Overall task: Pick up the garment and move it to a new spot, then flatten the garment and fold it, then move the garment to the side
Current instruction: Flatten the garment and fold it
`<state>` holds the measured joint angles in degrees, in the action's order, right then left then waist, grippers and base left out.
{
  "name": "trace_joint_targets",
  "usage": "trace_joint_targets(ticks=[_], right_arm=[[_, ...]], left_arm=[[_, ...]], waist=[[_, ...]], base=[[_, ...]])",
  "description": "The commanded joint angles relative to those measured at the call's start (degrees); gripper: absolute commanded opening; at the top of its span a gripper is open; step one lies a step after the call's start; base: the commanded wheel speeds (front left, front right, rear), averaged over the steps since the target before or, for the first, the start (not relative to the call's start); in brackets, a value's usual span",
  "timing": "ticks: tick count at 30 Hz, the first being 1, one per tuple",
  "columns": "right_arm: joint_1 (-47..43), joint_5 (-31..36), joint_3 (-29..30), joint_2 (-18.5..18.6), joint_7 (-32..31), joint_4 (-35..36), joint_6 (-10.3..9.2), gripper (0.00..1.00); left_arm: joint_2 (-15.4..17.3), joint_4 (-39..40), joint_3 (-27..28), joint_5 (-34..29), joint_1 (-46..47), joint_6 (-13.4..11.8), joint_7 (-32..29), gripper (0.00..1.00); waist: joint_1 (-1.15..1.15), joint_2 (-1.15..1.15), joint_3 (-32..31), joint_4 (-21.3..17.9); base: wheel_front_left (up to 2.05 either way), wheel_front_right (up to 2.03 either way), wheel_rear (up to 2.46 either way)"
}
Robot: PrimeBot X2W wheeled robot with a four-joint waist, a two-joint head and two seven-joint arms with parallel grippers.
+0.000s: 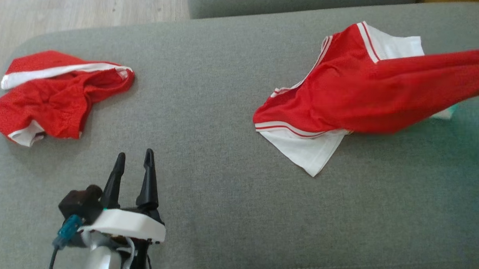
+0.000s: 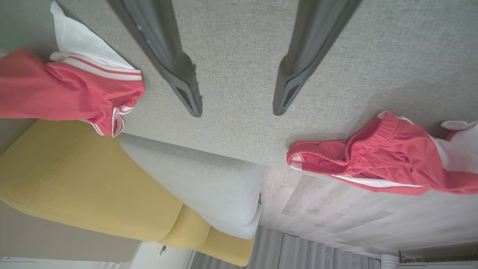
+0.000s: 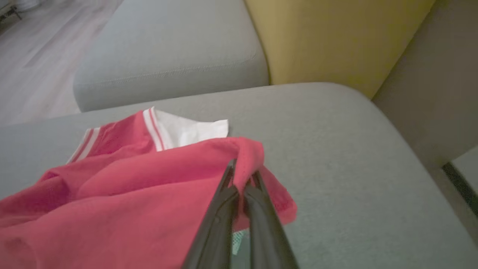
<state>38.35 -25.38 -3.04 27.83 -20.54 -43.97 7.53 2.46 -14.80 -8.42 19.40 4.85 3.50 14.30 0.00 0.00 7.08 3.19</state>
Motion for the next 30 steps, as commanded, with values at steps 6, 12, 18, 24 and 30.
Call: trace_joint_targets(ticks=[6, 12, 18, 24, 30], right_arm=[[6.94, 13.95, 9.60, 1.44, 2.90, -0.92, -0.04, 0.00], [8.35, 19.90, 14.54, -2.74, 2.91, -6.20, -0.04, 1.00], [9.25, 24.84, 18.69, -6.16, 7.08, -8.25, -0.04, 1.00], [6.54, 24.38, 16.17, -11.94, 14.60, -2.13, -0.04, 1.00], [-3.22, 17.41, 9.05, -16.02, 19.48, 8.21, -0.04, 1.00]], left_arm=[[0.42, 2.01, 1.00, 0.86, 3.50, -0.03, 0.70, 1.00], [0.42, 1.57, 0.99, 1.00, 4.27, -0.01, 0.70, 1.00], [0.42, 1.32, 1.81, -0.05, 4.32, 0.04, 0.70, 1.00], [0.60, 1.59, 3.13, -1.21, 2.99, 0.39, 0.70, 1.00], [0.74, 2.32, 3.67, -1.72, 2.06, 0.58, 0.70, 1.00]], waist=[[0.00, 0.00, 4.11, 2.61], [0.00, 0.00, 4.67, 3.19], [0.00, 0.00, 2.84, 1.93], [0.00, 0.00, 0.11, -1.01], [0.00, 0.00, -1.44, -3.52]], base=[[0.00, 0.00, 0.00], [0.00, 0.00, 0.00], [0.00, 0.00, 0.00], [0.00, 0.00, 0.00], [0.00, 0.00, 0.00]])
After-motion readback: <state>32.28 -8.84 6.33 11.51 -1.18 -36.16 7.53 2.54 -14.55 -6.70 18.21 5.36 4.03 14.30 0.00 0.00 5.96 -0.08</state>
